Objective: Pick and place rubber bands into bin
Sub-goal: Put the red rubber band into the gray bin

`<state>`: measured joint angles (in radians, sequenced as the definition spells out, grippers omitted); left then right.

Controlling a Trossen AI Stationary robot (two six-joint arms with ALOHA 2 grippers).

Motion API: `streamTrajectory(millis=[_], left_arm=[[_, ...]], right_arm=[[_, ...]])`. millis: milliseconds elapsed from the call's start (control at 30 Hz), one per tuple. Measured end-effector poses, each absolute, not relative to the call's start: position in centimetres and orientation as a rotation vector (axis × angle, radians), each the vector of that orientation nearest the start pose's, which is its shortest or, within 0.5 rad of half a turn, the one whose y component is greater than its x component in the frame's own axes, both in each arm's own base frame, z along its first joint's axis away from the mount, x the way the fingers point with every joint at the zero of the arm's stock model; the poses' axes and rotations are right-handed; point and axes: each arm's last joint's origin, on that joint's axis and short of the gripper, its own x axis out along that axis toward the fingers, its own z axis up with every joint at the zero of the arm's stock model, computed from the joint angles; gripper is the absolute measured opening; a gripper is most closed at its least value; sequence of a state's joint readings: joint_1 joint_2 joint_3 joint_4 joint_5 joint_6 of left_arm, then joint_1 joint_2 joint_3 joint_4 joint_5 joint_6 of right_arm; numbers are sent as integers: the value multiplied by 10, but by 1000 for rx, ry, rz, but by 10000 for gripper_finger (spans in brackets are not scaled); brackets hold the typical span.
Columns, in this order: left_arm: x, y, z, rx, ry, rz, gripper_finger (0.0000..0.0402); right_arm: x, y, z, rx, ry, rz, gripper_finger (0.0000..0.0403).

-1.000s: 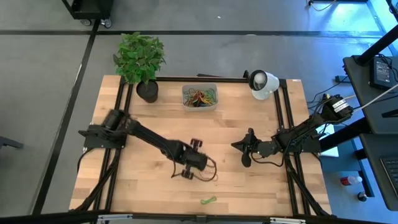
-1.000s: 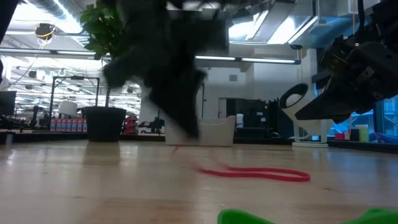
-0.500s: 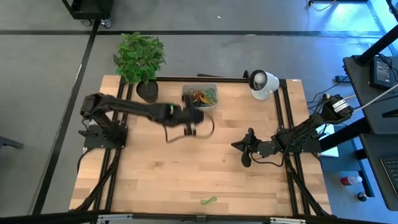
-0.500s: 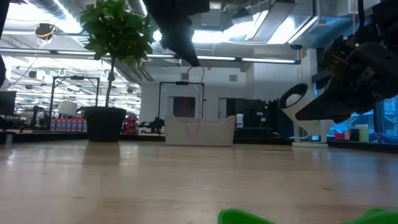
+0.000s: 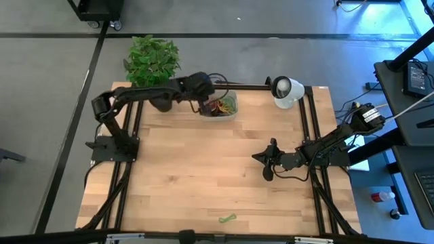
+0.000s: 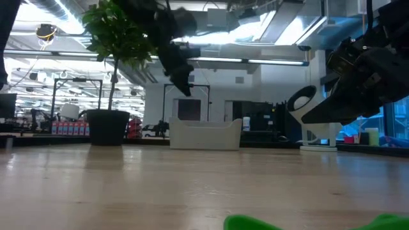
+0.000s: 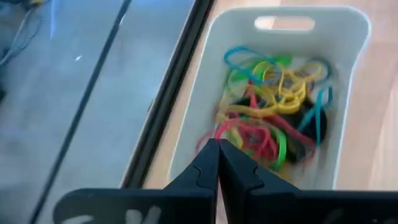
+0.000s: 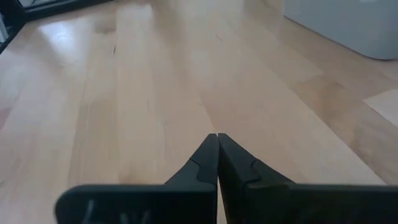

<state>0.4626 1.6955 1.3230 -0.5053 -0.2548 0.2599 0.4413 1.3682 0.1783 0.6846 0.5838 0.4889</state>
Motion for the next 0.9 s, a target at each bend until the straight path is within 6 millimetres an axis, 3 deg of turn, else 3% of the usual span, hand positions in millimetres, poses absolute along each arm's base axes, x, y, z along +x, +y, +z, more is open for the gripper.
streamTrajectory(millis=[200,500,700,900], left_arm=[[335,183,217,99,954,476,1],[346,185,158,66,1129,421,18],[349,180,159,79,1125,414,81],[347,172,188,110,1049,433,135]], right_arm=[[183,67,112,229,400,-253,4],[183,65,112,235,397,-264,4],[183,64,111,232,405,-266,4],[183,64,111,232,405,-266,4]])
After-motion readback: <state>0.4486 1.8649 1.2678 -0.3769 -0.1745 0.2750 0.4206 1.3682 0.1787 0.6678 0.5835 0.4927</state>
